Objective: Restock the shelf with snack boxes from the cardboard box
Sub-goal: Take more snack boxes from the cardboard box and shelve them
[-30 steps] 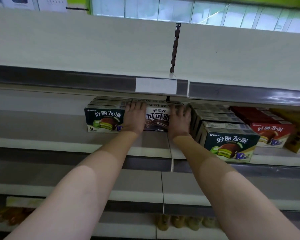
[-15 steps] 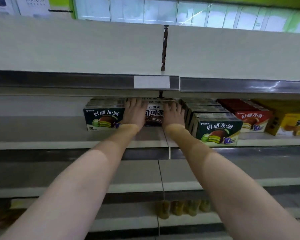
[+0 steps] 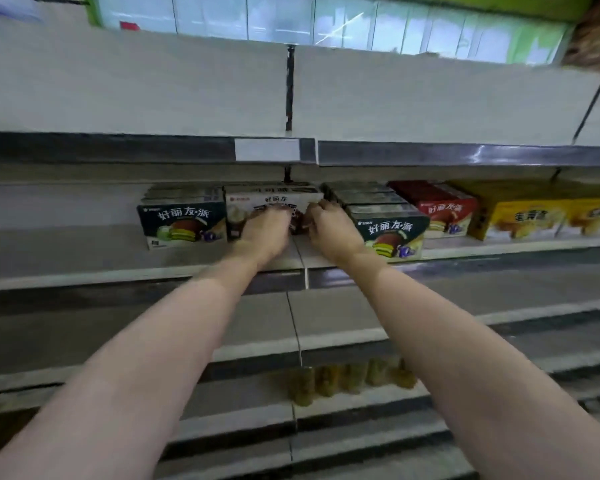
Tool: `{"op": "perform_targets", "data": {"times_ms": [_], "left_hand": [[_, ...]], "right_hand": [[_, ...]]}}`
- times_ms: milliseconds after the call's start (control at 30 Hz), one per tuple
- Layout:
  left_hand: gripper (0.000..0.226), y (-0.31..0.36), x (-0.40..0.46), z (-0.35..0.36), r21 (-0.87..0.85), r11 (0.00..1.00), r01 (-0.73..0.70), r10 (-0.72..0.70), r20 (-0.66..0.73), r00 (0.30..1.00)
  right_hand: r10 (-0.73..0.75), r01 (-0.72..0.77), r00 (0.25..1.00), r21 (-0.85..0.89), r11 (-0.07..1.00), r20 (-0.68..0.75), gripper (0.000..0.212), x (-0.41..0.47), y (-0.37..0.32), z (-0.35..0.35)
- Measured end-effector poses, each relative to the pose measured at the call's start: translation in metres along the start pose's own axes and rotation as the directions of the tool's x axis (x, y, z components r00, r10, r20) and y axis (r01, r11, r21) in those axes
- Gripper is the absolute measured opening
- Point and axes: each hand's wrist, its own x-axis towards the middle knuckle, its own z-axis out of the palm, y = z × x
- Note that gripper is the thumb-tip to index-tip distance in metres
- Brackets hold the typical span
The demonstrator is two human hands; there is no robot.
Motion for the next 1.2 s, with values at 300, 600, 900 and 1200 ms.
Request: {"op": "perform_targets", "data": {"times_ms": [300,600,900,1200], "left_hand": [[0.01,0.121,-0.045,-0.027,-0.029,0.99,-0.138,0.137,-0.033,0.99],[0.005,0.312,-0.112,0.017,-0.286,0.935,-0.209,0.263,0.168,0.95],[0.018,0.495,-0.197,0.074,-0.47,0.822,-0.323,0.49,0.292,0.821],[0.006,0.646,-0.266,0.162,-0.523,0.681,-0.513,0.715,0.322,0.62]], "right_hand": [[0.015,-0.017,0.989,-0.011,1.0,-0.144,0.016,-0.109,0.06,-0.07],[0.323,-0.323,0.946,-0.016,0.946,0.031,0.011,-0.308,0.152,-0.112],[0.684,-0.67,0.728,-0.156,0.726,0.054,0.019,-0.507,0.233,-0.148],[0.876,-0.859,0.483,-0.198,0.473,-0.003,0.023,-0.66,0.294,-0.173]]}}
